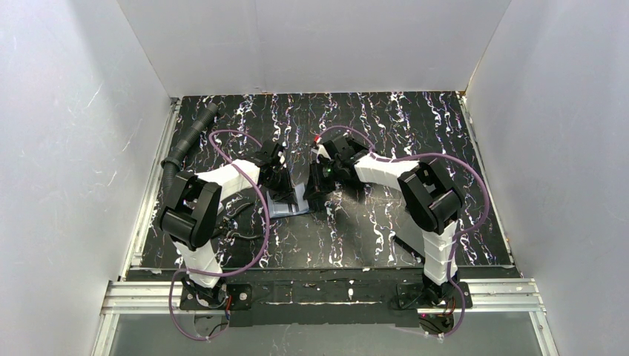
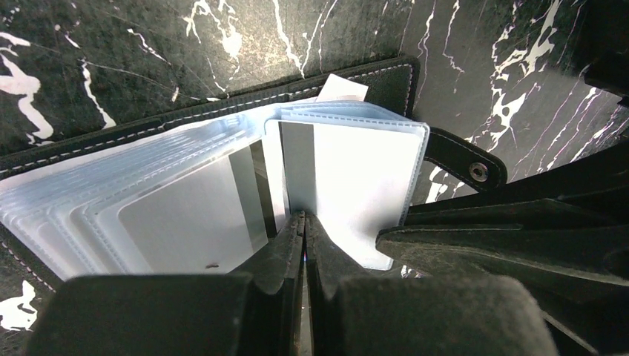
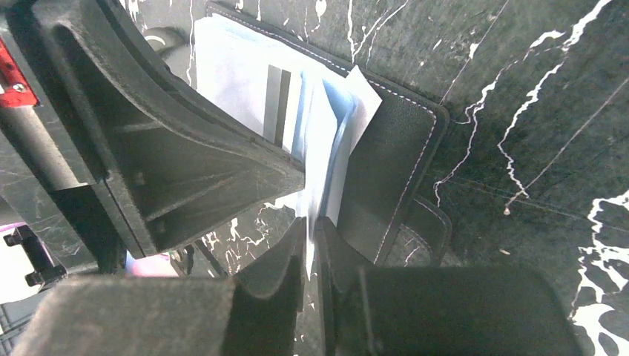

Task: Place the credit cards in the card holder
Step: Turn over the card holder at the center of the board.

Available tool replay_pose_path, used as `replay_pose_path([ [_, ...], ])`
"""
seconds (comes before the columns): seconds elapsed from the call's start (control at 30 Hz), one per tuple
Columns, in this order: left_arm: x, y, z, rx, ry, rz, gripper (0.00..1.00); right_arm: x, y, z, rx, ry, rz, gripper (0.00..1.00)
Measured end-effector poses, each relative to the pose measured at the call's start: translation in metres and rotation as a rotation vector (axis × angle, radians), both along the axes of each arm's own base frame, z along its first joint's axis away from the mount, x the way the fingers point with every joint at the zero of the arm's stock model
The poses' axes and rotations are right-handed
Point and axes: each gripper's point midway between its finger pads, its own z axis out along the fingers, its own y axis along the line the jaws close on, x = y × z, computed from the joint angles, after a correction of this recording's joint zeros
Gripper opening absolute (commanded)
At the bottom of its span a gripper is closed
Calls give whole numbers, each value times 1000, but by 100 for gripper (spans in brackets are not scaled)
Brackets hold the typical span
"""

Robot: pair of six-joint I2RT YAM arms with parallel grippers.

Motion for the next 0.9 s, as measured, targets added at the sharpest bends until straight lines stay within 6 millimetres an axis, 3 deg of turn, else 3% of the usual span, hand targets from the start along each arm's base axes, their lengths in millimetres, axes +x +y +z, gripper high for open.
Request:
replay_pose_path([
  [0.13,0,1,0,2,3,2,7,-3,1,-2,6,14,-11,11],
  [0.3,-3,4,2,9,7,4,27,-4,4,-1,19,28,-20,3],
  [0.47,-5,5,23,-5,-26,-1,40,-8,6,-1,18,31,-12,1],
  [0.63,-3,13,64,-50,-111,8,41,-12,2,-4,-13,27,12,1],
  [0.73,1,25,78,-61,-144,38,36,-14,-2,-2,-31,17,24,1],
  [0.8,3,37,75,-59,-145,67,32,-15,-5,0,-46,8,28,1],
  [0.9,-5,54,53,-31,-82,102,30,-16,-11,3,-69,-6,31,4],
])
